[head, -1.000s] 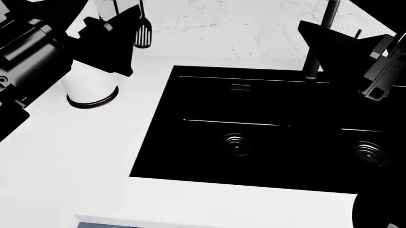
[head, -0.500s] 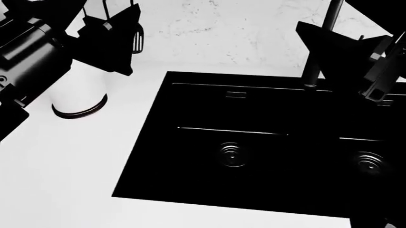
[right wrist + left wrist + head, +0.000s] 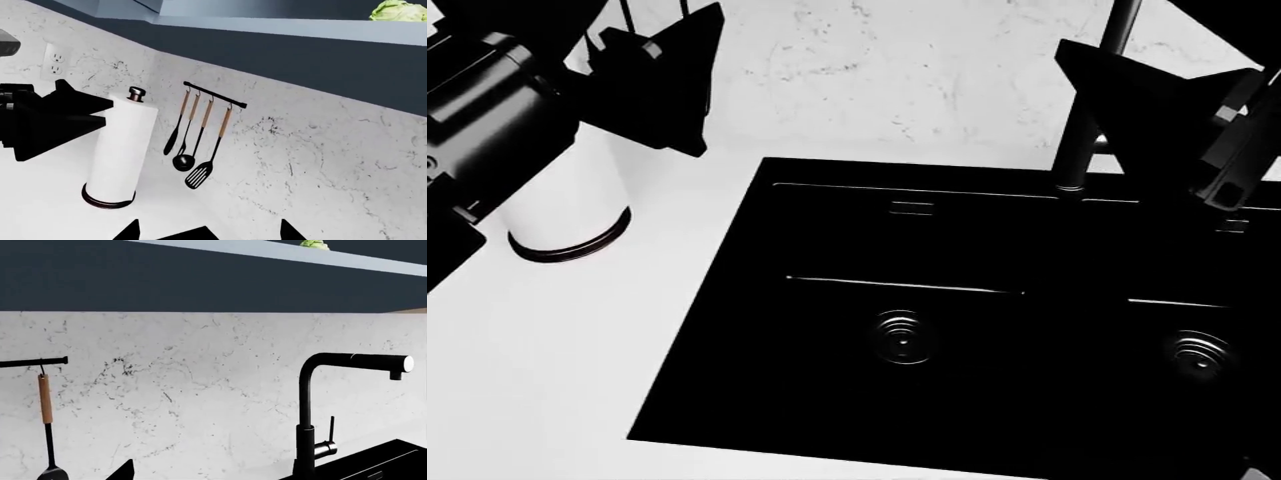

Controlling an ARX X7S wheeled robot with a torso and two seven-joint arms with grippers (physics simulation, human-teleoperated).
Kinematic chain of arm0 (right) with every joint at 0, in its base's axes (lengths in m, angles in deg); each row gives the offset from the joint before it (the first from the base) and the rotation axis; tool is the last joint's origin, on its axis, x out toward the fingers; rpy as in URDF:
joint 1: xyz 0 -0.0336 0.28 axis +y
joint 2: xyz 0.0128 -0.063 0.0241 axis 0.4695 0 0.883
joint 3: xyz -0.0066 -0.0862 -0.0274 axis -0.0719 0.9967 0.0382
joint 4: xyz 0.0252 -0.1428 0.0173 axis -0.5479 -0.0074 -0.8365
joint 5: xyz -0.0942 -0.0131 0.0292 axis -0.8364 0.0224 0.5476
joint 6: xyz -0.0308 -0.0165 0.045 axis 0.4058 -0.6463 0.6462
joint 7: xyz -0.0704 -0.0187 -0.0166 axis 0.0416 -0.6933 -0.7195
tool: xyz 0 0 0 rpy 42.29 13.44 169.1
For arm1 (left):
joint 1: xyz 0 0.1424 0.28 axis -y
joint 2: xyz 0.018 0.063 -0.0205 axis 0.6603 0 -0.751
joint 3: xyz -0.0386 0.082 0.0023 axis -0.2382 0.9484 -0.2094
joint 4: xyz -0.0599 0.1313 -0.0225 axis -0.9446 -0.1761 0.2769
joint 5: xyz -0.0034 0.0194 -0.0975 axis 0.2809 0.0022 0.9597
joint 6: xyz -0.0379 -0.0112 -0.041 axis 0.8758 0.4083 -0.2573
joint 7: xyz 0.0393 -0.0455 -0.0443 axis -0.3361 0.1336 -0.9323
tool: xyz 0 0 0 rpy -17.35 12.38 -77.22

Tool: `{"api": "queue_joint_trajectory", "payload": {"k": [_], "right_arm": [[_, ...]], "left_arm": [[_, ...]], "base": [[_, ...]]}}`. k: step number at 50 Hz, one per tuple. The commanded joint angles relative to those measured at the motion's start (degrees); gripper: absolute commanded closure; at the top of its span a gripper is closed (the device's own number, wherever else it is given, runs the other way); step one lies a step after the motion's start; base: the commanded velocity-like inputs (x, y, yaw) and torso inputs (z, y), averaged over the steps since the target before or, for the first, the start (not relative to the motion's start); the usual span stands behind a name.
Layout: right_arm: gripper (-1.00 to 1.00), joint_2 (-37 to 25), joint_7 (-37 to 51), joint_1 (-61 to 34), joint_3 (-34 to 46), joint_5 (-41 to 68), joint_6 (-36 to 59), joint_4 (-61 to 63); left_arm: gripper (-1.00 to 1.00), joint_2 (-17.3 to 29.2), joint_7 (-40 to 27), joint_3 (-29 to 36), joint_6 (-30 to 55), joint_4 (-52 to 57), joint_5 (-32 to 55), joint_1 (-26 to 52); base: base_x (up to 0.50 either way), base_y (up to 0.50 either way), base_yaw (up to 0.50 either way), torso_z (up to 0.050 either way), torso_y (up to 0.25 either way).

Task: Pick the brussel sprout, mango from the counter and place them in the cabinet. Then close the cabinet.

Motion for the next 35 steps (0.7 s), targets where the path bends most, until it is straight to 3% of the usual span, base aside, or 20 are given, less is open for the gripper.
{"api": "queue_joint_trajectory", "payload": {"k": [1,9,19,35], "right_arm": [[-1.00,-0.6,0.0,-0.1,0.5,0.2,0.0,0.0],[-1.00,-0.6,0.0,-0.5,0.2,0.0,0.0,-0.1],[-1.00,-0.6,0.0,-1.2,-0.1,-1.1,0.0,-0.8],[-1.00,-0.7,0.0,-2.2,0.0,-1.5,0.0,-1.4]], "left_arm": [[-1.00,0.1,-0.2,-0.1,0.0,0.3,0.3,0.0],[-1.00,1.0,-1.5,-1.2,-0.8,1.1,1.6,-1.2],[-1.00,1.6,-14.2,-5.3,-4.6,0.5,6.1,-4.1],[-1.00,0.3,-24.4,-9.2,-9.2,-3.1,13.7,-4.0]], "base": [[0.14,0.01,0.00,0.000,0.000],[0.07,0.01,0.00,0.000,0.000],[0.00,0.00,0.00,0.000,0.000],[0.00,0.00,0.00,0.000,0.000]]}}
